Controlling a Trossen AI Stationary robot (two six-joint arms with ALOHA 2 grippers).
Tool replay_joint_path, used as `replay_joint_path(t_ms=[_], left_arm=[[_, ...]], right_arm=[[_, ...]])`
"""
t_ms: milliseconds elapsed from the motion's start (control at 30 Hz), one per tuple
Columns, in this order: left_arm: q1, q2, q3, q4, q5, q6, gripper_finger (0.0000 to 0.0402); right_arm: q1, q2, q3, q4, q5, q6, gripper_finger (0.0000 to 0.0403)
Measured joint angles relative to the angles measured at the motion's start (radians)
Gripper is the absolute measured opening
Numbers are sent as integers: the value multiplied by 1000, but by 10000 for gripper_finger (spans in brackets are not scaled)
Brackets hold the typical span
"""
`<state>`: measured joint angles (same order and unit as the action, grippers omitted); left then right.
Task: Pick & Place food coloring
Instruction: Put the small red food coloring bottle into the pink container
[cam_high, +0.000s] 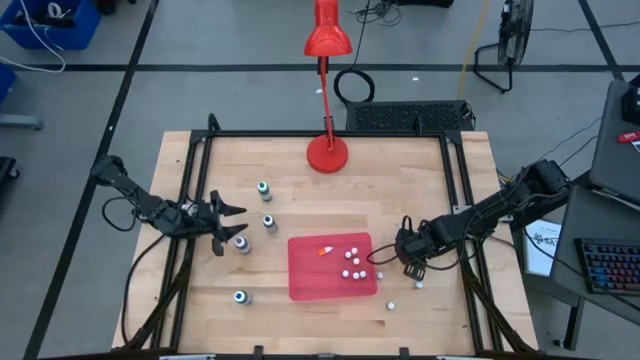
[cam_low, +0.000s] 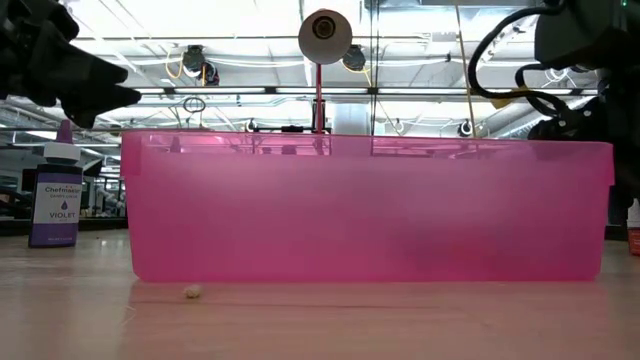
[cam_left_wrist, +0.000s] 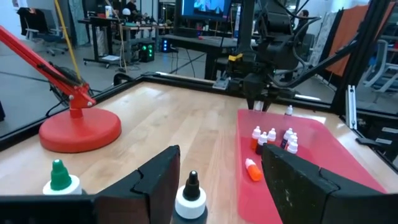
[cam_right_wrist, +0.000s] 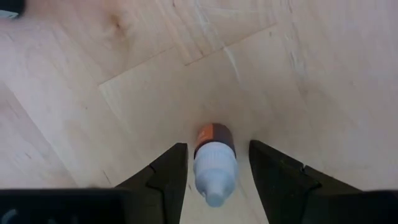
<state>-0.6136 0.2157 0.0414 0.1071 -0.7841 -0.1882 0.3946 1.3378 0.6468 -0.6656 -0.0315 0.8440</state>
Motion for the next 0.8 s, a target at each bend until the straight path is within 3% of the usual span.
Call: replay_joint_path(t_ms=[400,800], left_arm=[[0,0,0,0,0,1,228],[0,0,0,0,0,1,228]], right_arm=[[0,0,0,76,7,-11,155],[0,-1,1,43,0,-16,75]])
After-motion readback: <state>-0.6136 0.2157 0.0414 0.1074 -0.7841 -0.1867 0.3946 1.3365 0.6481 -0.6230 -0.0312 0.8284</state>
